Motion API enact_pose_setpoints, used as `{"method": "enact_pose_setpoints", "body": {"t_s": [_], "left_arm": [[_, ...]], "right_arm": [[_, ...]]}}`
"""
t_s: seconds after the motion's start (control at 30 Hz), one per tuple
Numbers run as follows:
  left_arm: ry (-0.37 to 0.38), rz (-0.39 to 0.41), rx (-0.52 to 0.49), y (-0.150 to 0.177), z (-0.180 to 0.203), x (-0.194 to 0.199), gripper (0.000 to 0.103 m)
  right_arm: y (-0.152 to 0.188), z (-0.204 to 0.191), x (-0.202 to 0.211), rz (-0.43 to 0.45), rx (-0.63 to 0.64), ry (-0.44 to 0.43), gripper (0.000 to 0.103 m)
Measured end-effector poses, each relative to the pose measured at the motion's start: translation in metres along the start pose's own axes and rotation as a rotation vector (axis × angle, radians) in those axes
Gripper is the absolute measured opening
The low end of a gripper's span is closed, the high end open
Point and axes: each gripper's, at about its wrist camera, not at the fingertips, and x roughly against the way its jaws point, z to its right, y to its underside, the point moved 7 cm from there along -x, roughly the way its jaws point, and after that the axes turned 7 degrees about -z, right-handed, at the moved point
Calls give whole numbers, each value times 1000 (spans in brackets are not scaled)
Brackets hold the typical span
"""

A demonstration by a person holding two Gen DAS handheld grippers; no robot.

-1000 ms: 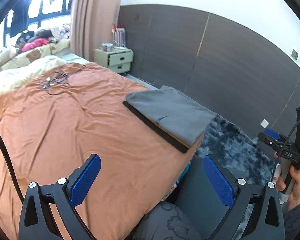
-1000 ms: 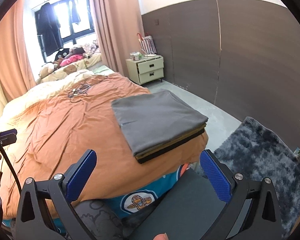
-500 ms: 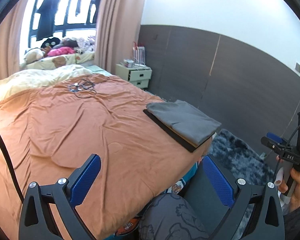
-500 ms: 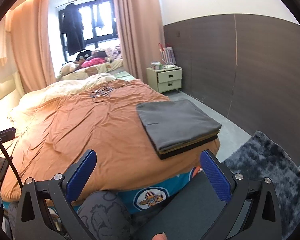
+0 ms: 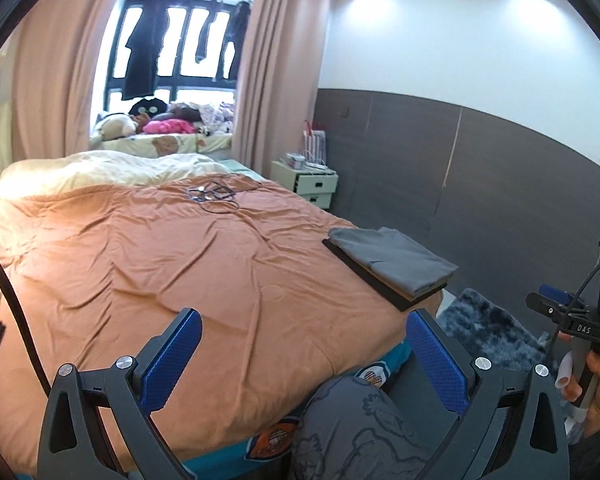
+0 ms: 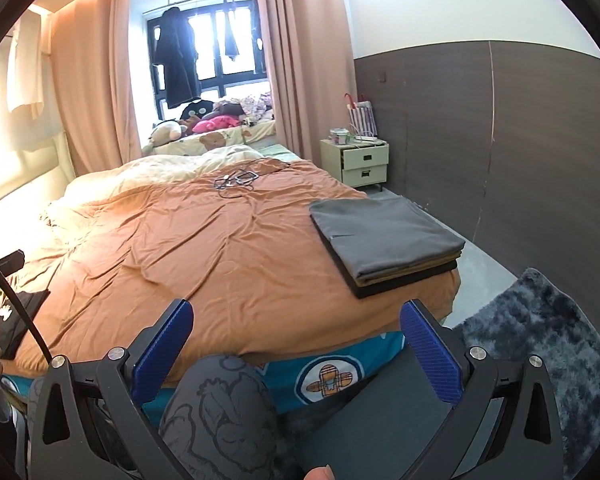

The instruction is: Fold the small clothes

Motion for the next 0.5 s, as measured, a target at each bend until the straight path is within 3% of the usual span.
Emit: {"method": "enact_pose_setpoints", "body": {"t_s": [0.2,0.5], "left_arm": [[-59,35,2,25,-14,34,103],[-89,75,47,55,-34,73,103]], "right_arm": [[18,-10,23,30,25,-20,103],[37,-25,33,47,40,-21,103]]}}
